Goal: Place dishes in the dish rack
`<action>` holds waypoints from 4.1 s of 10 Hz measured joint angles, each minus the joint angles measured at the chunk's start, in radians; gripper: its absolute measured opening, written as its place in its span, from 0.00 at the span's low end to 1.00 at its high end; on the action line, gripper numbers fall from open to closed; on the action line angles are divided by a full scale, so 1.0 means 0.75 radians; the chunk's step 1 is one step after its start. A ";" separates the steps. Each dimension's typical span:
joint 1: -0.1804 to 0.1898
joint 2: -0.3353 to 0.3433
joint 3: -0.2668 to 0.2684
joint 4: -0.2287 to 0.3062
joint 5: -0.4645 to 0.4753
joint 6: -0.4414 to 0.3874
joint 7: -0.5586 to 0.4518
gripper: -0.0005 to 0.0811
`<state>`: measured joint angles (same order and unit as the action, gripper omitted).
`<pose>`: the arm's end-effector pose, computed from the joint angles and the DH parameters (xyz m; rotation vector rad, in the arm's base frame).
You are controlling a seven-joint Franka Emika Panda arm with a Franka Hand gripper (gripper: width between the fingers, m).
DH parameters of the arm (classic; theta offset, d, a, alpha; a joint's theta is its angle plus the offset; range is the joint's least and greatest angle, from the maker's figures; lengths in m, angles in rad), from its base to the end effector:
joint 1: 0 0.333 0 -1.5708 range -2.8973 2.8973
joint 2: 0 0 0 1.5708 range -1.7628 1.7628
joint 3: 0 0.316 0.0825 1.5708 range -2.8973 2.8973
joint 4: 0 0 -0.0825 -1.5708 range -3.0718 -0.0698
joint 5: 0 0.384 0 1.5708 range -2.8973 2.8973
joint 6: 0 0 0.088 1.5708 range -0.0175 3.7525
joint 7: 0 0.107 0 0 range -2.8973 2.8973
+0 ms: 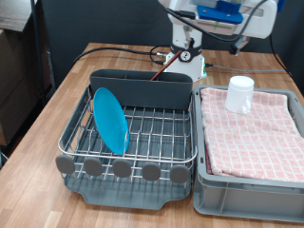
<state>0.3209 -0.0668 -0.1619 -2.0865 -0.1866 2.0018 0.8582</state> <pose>0.5249 0.0717 0.4533 2.8511 -0.9118 0.0915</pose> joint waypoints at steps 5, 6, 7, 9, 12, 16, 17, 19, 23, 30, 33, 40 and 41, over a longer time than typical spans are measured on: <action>0.057 -0.021 0.101 0.004 0.137 -0.082 0.081 0.99; 0.057 -0.020 0.100 0.004 0.135 -0.082 0.081 0.99; 0.057 -0.018 0.098 0.004 0.132 -0.082 0.077 0.99; 0.057 -0.013 0.100 0.004 0.135 -0.093 0.076 0.99; 0.060 -0.003 0.142 0.001 0.139 -0.141 0.103 0.99; 0.068 0.043 0.215 -0.051 0.146 -0.174 0.161 0.99; 0.069 0.050 0.230 -0.080 0.150 -0.152 0.174 0.99; 0.070 0.057 0.255 -0.144 0.162 -0.096 0.189 0.99; 0.070 0.066 0.279 -0.270 0.165 0.048 0.160 0.99; 0.069 0.147 0.259 -0.312 0.168 0.215 0.075 0.99; 0.069 0.211 0.250 -0.315 0.186 0.252 0.061 0.99; 0.064 0.285 0.229 -0.343 0.255 0.294 0.024 0.99; 0.061 0.287 0.225 -0.352 0.268 0.308 0.007 0.99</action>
<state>0.3667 0.1482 0.0068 -2.3503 0.0143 2.2330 0.8632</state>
